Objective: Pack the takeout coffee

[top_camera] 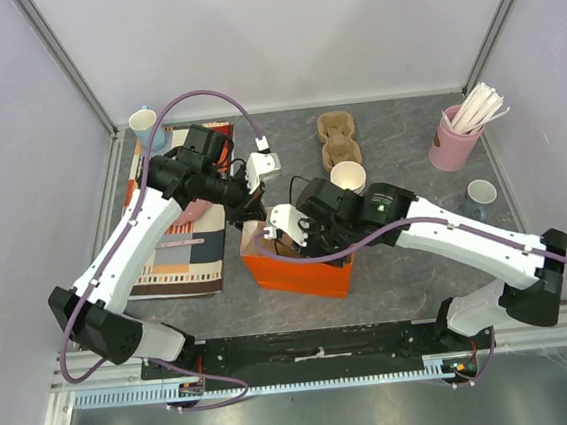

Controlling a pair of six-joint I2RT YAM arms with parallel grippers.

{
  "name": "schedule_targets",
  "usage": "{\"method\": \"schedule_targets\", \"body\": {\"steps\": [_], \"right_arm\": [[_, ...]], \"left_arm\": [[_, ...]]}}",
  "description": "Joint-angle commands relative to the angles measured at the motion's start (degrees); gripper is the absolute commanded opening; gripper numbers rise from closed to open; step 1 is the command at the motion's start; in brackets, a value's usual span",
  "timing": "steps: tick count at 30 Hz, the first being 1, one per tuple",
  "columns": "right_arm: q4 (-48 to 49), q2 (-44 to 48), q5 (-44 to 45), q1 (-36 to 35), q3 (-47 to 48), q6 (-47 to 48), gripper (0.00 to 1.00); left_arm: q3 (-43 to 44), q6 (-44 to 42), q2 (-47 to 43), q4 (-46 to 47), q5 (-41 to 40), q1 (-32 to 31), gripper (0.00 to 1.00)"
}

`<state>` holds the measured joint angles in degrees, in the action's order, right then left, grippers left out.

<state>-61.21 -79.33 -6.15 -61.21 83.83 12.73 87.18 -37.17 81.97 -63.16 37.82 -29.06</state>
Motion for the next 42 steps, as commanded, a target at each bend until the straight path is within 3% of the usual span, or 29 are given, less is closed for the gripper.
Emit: {"method": "schedule_targets", "body": {"steps": [1, 11, 24, 33, 37, 42], "right_arm": [[0.1, -1.9, -8.1, 1.3, 0.7, 0.0, 0.01], [0.7, -4.4, -14.3, 4.0, -1.8, -2.9, 0.00], [1.3, -12.5, 3.4, 4.1, 1.0, 8.5, 0.04], [4.8, -12.7, 1.9, 4.1, -6.9, 14.0, 0.02], [6.6, -13.2, -1.9, 4.3, -9.9, 13.9, 0.02], [12.1, -14.2, -0.6, 4.4, -13.4, 13.3, 0.01]], "left_arm": [[-0.3, -0.7, -3.9, 1.9, 2.7, 0.0, 0.02], [-1.6, -2.8, -5.2, 2.7, 3.3, 0.0, 0.02], [-0.1, 0.9, -2.3, 0.5, 7.8, 0.0, 0.02], [1.8, -2.3, 0.1, -3.8, 9.1, 0.1, 0.02], [2.7, -3.1, 1.3, -5.0, 9.6, 0.1, 0.02], [3.5, -3.6, 2.2, -5.6, 9.6, 0.1, 0.02]]}}
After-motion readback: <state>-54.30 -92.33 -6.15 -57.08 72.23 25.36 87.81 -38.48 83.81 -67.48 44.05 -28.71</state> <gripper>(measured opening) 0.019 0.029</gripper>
